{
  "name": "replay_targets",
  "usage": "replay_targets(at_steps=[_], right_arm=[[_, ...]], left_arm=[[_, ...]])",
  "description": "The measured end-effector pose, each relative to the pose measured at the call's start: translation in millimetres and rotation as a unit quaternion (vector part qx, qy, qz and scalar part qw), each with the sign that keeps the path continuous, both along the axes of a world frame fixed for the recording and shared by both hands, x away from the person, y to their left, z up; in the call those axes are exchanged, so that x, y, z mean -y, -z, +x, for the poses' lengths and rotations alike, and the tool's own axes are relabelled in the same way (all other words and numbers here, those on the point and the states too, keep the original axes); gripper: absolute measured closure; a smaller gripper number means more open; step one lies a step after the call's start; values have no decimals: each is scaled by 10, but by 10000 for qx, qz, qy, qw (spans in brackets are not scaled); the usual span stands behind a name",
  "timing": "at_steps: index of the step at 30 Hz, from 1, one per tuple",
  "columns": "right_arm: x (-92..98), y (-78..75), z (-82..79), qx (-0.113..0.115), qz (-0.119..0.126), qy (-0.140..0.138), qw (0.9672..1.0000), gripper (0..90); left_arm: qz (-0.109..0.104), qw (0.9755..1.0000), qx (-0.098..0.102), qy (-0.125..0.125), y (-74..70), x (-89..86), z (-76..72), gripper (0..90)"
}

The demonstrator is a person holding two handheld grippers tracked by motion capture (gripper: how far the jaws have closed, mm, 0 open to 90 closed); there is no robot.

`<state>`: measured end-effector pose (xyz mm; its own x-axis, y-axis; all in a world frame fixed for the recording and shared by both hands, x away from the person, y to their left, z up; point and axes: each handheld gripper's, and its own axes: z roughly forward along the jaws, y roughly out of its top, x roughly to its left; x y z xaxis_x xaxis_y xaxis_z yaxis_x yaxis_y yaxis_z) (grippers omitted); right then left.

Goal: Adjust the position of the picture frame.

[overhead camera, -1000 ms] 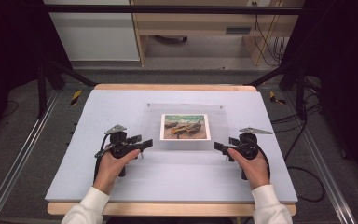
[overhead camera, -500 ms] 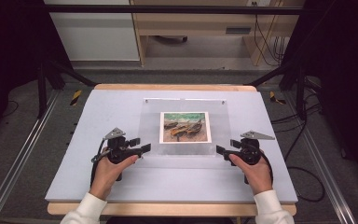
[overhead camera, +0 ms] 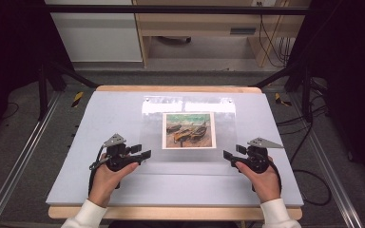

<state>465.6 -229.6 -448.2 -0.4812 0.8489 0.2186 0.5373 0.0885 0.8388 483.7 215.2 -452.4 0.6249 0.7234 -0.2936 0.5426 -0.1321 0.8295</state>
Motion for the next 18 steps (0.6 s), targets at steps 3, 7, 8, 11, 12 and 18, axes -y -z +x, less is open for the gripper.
replay_targets(at_steps=[3, 7, 8, 11, 12, 18], right_arm=[[7, -3, -28, 23, -23, 2, 10000, 376], [0, -8, -58, 46, -61, 8, 10000, 384], [0, -8, -64, 45, -69, 12, 10000, 386], [5, -5, -75, 69, -78, 3, 9999, 392], [4, -6, -77, 70, -84, 2, 9999, 392], [3, -11, -106, 95, -156, -7, 9998, 404]], left_arm=[[33, 10000, 23, 2, -4, -3, -21, 444], [78, 10000, 51, -1, -6, -1, -45, 448], [89, 9999, 54, 1, -7, -1, -49, 451], [100, 9999, 62, 6, -9, -1, -53, 453], [105, 9999, 65, 5, -9, 0, -55, 453], [168, 9998, 72, 34, -20, -6, -81, 469]])
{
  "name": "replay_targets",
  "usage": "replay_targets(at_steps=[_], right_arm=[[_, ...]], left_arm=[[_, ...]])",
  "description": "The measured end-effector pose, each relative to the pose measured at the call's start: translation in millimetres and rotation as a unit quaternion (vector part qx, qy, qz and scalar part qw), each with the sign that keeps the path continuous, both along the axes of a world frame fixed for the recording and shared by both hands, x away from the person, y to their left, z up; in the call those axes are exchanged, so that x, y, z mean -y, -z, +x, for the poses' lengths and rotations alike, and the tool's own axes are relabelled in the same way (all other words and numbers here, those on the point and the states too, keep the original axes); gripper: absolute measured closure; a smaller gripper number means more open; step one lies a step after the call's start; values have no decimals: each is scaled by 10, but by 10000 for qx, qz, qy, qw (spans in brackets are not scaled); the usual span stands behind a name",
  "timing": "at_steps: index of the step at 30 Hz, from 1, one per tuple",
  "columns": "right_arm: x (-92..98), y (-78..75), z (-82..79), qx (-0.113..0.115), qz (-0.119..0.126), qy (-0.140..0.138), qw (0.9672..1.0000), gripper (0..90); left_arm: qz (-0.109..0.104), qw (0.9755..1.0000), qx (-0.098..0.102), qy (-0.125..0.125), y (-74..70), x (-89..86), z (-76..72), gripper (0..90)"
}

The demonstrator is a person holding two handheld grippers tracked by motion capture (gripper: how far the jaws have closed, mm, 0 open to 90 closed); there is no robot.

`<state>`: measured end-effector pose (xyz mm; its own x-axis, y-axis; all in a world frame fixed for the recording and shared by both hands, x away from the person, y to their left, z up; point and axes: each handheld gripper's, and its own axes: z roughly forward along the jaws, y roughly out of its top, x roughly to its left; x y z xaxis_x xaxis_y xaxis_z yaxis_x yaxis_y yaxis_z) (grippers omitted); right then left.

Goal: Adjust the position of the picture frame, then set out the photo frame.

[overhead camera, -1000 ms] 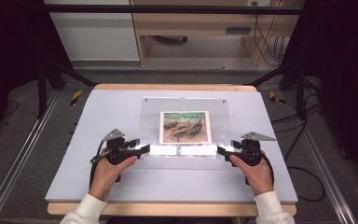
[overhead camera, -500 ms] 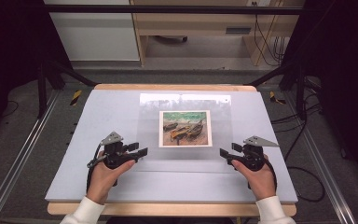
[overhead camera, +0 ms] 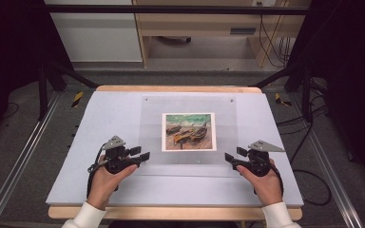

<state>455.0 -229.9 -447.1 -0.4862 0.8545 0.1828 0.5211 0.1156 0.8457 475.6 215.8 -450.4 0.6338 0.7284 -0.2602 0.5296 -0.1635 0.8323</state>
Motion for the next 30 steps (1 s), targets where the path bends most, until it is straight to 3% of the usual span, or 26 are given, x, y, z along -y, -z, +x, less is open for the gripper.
replay_targets(at_steps=[30], right_arm=[[7, -6, -102, 84, -155, 1, 9998, 453]], left_arm=[[170, 9998, 75, 68, -12, -6, -79, 509]])
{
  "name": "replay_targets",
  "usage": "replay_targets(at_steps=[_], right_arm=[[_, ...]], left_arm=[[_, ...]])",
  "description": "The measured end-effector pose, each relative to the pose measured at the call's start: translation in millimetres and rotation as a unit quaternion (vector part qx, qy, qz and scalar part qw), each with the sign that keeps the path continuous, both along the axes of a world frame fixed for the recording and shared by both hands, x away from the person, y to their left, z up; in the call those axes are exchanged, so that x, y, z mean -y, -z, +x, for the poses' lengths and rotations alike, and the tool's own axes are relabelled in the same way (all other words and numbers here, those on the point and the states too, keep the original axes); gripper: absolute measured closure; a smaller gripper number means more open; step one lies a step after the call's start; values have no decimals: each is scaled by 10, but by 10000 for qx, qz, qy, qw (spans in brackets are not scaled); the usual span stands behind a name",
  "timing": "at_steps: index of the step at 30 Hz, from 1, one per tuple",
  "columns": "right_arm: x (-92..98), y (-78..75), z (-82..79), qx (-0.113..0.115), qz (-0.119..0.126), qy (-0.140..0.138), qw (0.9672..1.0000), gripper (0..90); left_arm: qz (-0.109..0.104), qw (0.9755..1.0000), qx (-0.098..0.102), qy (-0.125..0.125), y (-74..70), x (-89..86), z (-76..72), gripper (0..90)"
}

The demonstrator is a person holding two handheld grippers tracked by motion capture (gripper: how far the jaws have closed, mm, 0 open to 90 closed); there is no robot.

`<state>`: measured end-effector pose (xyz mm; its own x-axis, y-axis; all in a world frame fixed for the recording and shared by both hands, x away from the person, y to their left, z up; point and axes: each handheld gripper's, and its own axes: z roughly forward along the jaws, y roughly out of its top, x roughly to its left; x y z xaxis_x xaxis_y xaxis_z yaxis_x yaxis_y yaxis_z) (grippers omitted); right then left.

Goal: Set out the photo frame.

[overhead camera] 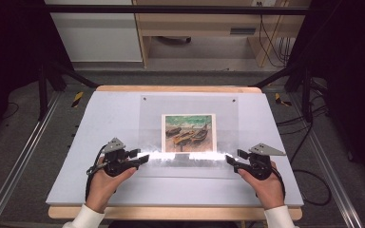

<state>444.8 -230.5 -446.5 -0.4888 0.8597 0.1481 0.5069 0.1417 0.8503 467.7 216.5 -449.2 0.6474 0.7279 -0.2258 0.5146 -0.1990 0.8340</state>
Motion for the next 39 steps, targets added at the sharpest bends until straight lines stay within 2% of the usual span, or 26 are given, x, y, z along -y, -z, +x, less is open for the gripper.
replay_targets(at_steps=[17, 22, 39], right_arm=[[-2, 13, -86, 35, -98, 33, 9999, 492], [3, 29, -118, -24, -34, 33, 10000, 503], [23, 44, -233, -8, -167, 28, 9999, 584]], left_arm=[[116, 9999, 67, 0, 7, -1, -73, 535], [208, 9997, 96, 15, 7, 1, -106, 545], [366, 9993, 121, 9, 25, -8, -224, 614]])
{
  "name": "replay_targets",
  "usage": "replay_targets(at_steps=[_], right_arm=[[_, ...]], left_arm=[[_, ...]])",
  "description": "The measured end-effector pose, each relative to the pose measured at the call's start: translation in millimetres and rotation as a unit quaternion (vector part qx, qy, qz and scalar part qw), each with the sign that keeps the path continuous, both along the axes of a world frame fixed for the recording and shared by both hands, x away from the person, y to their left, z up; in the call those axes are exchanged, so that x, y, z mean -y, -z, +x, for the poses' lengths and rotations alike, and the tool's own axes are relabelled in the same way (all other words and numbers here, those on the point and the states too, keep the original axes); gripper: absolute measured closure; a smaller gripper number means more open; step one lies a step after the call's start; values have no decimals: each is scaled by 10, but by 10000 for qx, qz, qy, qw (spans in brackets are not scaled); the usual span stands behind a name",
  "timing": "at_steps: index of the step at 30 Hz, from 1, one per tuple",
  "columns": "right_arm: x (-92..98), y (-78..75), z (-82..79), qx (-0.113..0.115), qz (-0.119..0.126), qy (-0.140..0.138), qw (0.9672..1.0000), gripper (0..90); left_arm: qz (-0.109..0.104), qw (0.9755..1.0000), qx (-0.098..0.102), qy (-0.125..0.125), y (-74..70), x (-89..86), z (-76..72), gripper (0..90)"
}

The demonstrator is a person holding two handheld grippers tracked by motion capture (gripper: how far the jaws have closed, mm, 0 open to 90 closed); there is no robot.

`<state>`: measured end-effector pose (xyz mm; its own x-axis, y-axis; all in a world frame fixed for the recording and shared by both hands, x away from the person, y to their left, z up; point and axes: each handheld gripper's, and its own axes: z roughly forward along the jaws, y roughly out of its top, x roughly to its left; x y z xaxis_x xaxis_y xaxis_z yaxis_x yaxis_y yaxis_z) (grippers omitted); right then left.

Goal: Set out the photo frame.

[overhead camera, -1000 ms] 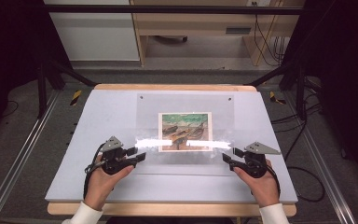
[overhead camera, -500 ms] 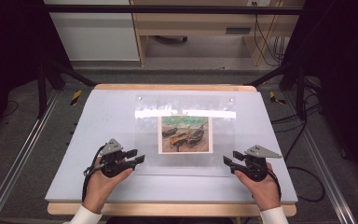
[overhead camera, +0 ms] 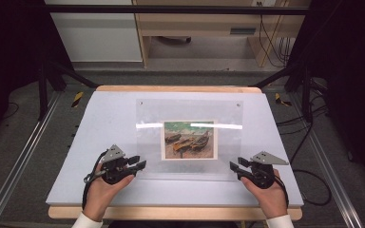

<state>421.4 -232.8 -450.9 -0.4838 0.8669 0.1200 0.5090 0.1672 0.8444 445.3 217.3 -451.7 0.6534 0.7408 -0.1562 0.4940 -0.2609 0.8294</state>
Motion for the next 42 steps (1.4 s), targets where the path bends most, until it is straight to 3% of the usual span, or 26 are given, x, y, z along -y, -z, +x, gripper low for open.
replay_targets(at_steps=[19, 42], right_arm=[[25, 15, -65, -48, -17, -2, 10000, 647], [11, 38, -157, -120, -134, -30, 9998, 662]], left_arm=[[68, 10000, 3, 64, 23, -22, -52, 659], [157, 9998, -30, 113, 68, -35, -147, 684]])
